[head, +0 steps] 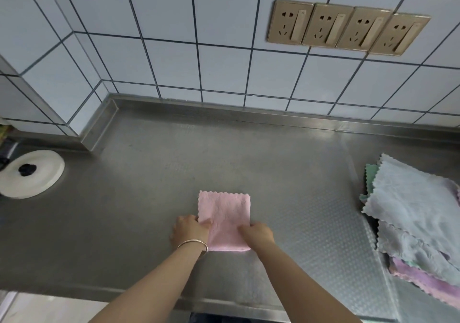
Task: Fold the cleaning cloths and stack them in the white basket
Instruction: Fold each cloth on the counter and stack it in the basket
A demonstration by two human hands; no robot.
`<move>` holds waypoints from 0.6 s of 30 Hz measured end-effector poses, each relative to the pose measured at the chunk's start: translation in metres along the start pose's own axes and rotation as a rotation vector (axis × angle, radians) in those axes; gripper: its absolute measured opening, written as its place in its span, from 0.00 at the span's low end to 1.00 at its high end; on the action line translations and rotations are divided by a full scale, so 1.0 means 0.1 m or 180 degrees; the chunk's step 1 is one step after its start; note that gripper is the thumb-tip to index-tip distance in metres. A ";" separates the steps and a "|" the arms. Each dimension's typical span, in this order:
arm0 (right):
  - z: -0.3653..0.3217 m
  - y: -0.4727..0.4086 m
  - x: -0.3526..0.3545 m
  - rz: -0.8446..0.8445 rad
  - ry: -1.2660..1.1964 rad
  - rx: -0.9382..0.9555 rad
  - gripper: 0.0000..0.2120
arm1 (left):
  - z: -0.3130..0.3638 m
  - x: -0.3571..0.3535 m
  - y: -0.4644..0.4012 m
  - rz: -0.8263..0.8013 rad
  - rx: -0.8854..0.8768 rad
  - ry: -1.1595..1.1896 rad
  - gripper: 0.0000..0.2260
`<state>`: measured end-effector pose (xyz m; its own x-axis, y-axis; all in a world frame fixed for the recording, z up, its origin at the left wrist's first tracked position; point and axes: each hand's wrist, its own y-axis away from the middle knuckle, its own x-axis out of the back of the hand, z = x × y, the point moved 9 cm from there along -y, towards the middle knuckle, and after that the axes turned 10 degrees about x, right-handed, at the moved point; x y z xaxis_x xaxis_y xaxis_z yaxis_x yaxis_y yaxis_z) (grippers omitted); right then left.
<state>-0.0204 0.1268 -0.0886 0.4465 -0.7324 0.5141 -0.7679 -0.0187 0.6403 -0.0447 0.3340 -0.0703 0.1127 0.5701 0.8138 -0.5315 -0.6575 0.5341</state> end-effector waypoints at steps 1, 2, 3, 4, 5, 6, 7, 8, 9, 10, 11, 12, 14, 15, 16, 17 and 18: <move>0.00 0.02 0.03 0.0081 -0.0366 0.0043 0.13 | 0.03 -0.01 0.03 -0.0183 -0.0004 0.0363 0.17; -0.01 0.05 0.08 0.0160 -0.0783 0.0112 0.11 | 0.06 -0.03 0.08 -0.0439 0.0041 0.0815 0.16; -0.03 0.10 0.13 0.0221 -0.1121 0.0219 0.08 | 0.10 -0.03 0.15 -0.0680 0.0091 0.1291 0.18; -0.06 0.14 0.19 0.0279 -0.1307 0.0380 0.07 | 0.12 -0.02 0.20 -0.0917 0.0192 0.1738 0.21; -0.09 0.20 0.27 0.0350 -0.1377 0.0568 0.05 | 0.15 -0.04 0.24 -0.1165 0.0261 0.2168 0.25; -0.13 0.27 0.36 0.0433 -0.1459 0.0773 0.03 | 0.20 -0.07 0.29 -0.1507 0.0294 0.2522 0.28; -0.18 0.35 0.45 0.0494 -0.1586 0.0983 0.03 | 0.27 -0.12 0.35 -0.1918 0.0313 0.2817 0.29; -0.21 0.44 0.52 0.0505 -0.1759 0.1169 0.04 | 0.34 -0.15 0.44 -0.2327 0.0340 0.3012 0.25; -0.23 0.52 0.59 0.0482 -0.1990 0.1313 0.07 | 0.42 -0.17 0.55 -0.2729 0.0336 0.3148 0.19; -0.23 0.58 0.64 0.0438 -0.2221 0.1399 0.12 | 0.51 -0.17 0.66 -0.3037 0.0228 0.3170 0.15; -0.21 0.65 0.69 0.0431 -0.2420 0.1398 0.16 | 0.61 -0.15 0.78 -0.3253 0.0011 0.3134 0.14; -0.17 0.71 0.75 0.0460 -0.2563 0.1345 0.17 | 0.71 -0.15 0.84 -0.3283 -0.0298 0.3005 0.14; -0.07 0.85 0.87 0.0770 -0.2485 0.1216 0.13 | 0.85 -0.10 0.88 -0.2891 -0.0929 0.2687 0.19; 0.01 0.92 0.93 0.1085 -0.2293 0.1116 0.11 | 0.92 -0.07 0.94 -0.2617 -0.1214 0.2447 0.20; 0.11 1.00 0.99 0.1428 -0.2104 0.0987 0.12 | 0.97 -0.06 1.00 -0.2363 -0.1452 0.2180 0.19; 0.21 1.09 1.01 0.1731 -0.1982 0.0849 0.12 | 1.00 -0.06 1.07 -0.2166 -0.1619 0.1936 0.15; 0.33 1.19 1.00 0.1979 -0.1979 0.0711 0.12 | 1.03 -0.07 1.16 -0.2018 -0.1769 0.1703 0.12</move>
<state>-0.0822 0.0288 0.0208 -0.3573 -0.8886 0.2877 -0.8877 0.4189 0.1913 -0.0210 0.2031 0.0095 0.1912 0.9726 0.1322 -0.8368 0.0912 0.5399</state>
